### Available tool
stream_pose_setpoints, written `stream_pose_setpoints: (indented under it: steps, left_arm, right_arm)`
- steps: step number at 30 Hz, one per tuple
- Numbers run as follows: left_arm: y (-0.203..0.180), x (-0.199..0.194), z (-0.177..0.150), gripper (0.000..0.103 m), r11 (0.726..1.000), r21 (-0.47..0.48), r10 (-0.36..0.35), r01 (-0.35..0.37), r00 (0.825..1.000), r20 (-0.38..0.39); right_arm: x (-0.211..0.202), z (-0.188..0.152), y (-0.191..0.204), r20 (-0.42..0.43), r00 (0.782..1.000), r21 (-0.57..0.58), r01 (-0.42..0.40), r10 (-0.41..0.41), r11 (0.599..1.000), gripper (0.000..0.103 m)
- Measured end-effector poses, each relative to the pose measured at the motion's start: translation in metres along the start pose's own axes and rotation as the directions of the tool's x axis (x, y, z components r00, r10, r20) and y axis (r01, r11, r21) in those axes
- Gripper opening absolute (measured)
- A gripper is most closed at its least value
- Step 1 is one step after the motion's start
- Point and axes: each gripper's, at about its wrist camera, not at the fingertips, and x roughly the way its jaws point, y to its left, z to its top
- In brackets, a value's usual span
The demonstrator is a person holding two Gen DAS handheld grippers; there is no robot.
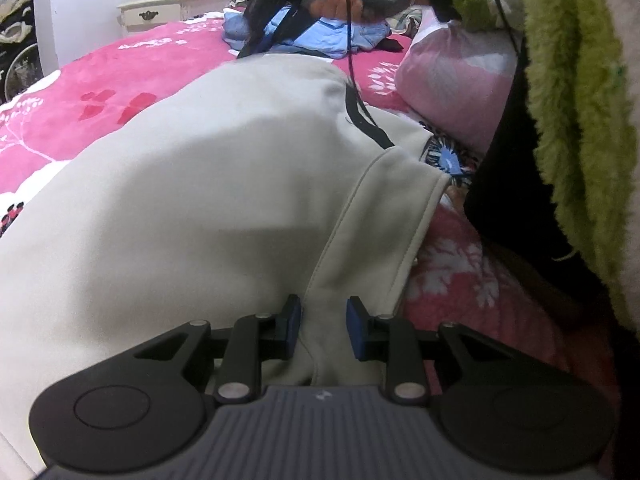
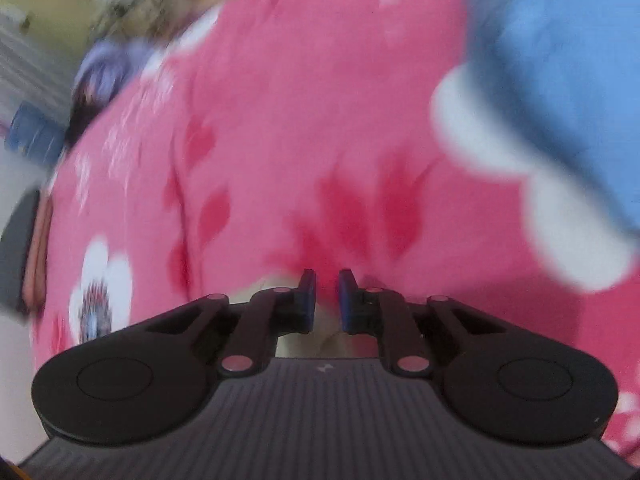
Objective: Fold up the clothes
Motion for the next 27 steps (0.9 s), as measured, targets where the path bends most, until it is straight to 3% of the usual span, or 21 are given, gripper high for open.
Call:
stream_pose_setpoints:
  steps: [3, 7, 11, 12, 14, 17, 20, 22, 24, 27]
  left_arm:
    - [-0.001, -0.001, 0.001, 0.027, 1.0, -0.004, 0.008, -0.008, 1.0, -0.002]
    - [0.002, -0.002, 0.002, 0.027, 1.0, -0.019, 0.004, -0.005, 1.0, -0.012]
    - [0.0, -0.002, 0.004, 0.027, 1.0, -0.017, 0.019, -0.02, 1.0, -0.023]
    - [-0.002, -0.002, 0.004, 0.027, 0.999, -0.015, 0.028, -0.029, 0.999, -0.023]
    - [-0.006, -0.002, 0.003, 0.027, 0.999, -0.012, 0.047, -0.047, 0.999, -0.025]
    - [-0.012, -0.004, 0.004, 0.027, 0.996, -0.015, 0.084, -0.084, 0.996, -0.029]
    - [-0.016, -0.006, 0.004, 0.027, 0.994, -0.019, 0.109, -0.11, 0.993, -0.033]
    - [-0.017, -0.006, 0.005, 0.027, 0.992, -0.025, 0.12, -0.121, 0.992, -0.037]
    - [-0.017, -0.005, 0.005, 0.028, 0.991, -0.04, 0.128, -0.129, 0.991, -0.035]
    - [-0.018, -0.009, 0.002, 0.028, 0.986, -0.082, 0.145, -0.146, 0.989, -0.015]
  right_arm:
    - [-0.06, 0.002, 0.015, 0.082, 0.996, -0.081, -0.028, 0.035, 0.996, 0.012]
    - [-0.1, -0.031, 0.057, 0.005, 0.997, -0.274, -0.075, 0.079, 0.959, 0.012]
    - [-0.049, -0.077, 0.059, -0.154, 0.987, -0.371, -0.017, -0.043, 0.929, 0.01]
    - [-0.03, -0.086, 0.053, -0.183, 0.976, -0.379, 0.045, -0.122, 0.924, 0.009]
    - [-0.001, -0.099, 0.035, -0.203, 0.931, -0.4, 0.205, -0.304, 0.893, 0.013]
    - [-0.033, -0.091, 0.043, -0.16, 0.968, -0.354, 0.128, -0.195, 0.926, 0.014]
    - [-0.069, -0.092, 0.09, -0.047, 0.992, -0.503, 0.077, -0.115, 0.861, 0.015]
    - [-0.072, -0.104, 0.115, -0.082, 0.996, -0.557, -0.025, -0.025, 0.83, 0.015]
    - [-0.064, -0.123, 0.133, -0.151, 0.986, -0.58, -0.151, 0.076, 0.801, 0.015]
    - [-0.019, -0.166, 0.145, -0.346, 0.932, -0.571, -0.302, 0.11, 0.763, 0.014]
